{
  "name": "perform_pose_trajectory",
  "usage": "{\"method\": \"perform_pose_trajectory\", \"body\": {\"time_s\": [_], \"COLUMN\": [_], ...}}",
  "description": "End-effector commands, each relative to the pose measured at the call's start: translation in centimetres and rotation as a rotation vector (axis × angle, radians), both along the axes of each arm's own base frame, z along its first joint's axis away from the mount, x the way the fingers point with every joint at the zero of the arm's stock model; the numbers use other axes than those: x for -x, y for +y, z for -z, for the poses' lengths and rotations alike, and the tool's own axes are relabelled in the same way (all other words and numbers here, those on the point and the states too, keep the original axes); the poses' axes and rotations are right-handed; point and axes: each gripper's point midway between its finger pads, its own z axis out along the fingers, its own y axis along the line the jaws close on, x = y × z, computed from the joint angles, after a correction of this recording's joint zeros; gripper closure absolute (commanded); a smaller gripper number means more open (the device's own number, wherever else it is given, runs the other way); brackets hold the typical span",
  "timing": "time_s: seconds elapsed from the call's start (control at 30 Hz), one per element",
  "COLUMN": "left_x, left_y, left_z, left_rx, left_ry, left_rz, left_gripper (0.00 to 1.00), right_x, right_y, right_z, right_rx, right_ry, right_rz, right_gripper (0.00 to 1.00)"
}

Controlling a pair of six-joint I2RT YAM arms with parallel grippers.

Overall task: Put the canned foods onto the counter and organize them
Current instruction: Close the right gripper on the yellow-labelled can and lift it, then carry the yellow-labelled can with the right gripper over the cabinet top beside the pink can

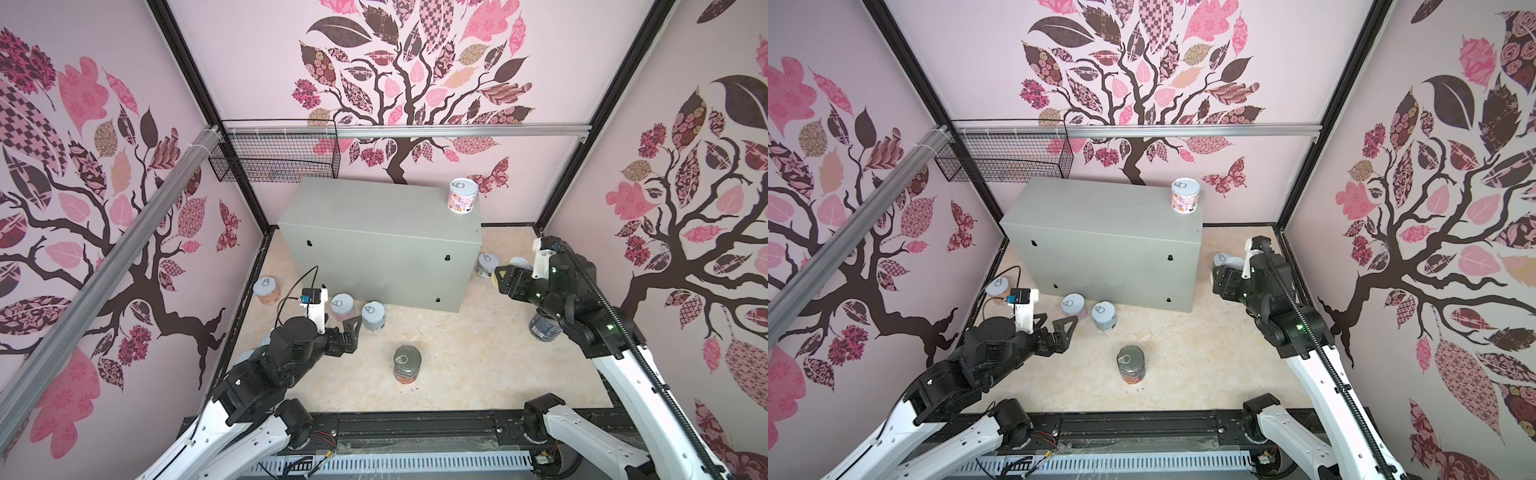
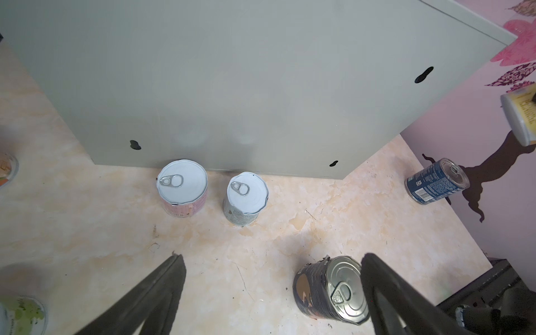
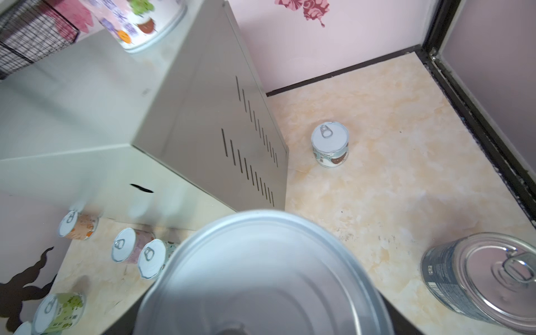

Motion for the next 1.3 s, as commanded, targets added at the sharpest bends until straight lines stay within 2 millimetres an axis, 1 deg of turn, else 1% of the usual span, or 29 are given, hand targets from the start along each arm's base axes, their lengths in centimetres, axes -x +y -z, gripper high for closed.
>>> {"method": "perform_pose_trajectory", "body": {"time_s": [0.0, 0.17, 0.33, 0.43, 0.5, 0.63, 0.73, 0.77, 0.8, 0.97, 1.07, 1.27], "left_x": [0.5, 1.4, 2.3, 2.6, 2.6, 2.1, 1.7, 1.6, 1.5, 0.7, 0.4, 0.1], "left_y": [0.5, 0.4, 1.1, 1.5, 1.0, 0.0, -0.6, -0.7, -0.8, -1.1, -1.4, -0.8], "left_z": [-1.1, -2.0, -2.5, -2.4, -2.4, -2.7, -1.9, -1.4, -1.0, 0.3, 0.5, 0.5], "left_rx": [-0.07, -0.082, -0.122, -0.157, -0.146, -0.096, -0.085, -0.083, -0.08, -0.049, -0.046, -0.075], "left_ry": [-0.011, -0.003, 0.025, 0.052, 0.061, 0.037, 0.045, 0.052, 0.055, 0.052, 0.045, 0.014], "left_rz": [0.031, 0.078, 0.096, 0.092, 0.109, 0.121, 0.123, 0.118, 0.112, 0.077, 0.075, 0.054], "left_gripper": [0.02, 0.02, 0.02, 0.02, 0.02, 0.02, 0.02, 0.02, 0.02, 0.02, 0.02, 0.02], "right_x": [0.5, -0.2, -1.1, -1.8, -2.4, -3.6, -4.3, -4.7, -4.7, -6.0, -7.0, -8.7], "right_y": [1.0, 2.2, 3.0, 3.6, 4.1, 5.4, 6.8, 7.1, 7.2, 7.6, 7.6, 9.1], "right_z": [-3.0, -5.0, -8.1, -9.9, -11.1, -12.6, -13.0, -12.7, -13.5, -13.8, -13.5, -12.3], "right_rx": [-0.004, 0.009, -0.003, 0.006, 0.022, 0.086, 0.134, 0.145, 0.142, 0.171, 0.196, 0.236], "right_ry": [-0.037, -0.021, -0.047, -0.056, -0.064, -0.067, -0.049, -0.036, -0.057, -0.064, -0.064, -0.043], "right_rz": [-0.075, -0.142, -0.169, -0.186, -0.189, -0.193, -0.216, -0.219, -0.215, -0.196, -0.172, -0.181], "right_gripper": [0.39, 0.4, 0.4, 0.4, 0.4, 0.4, 0.4, 0.4, 0.4, 0.4, 0.4, 0.4]}}
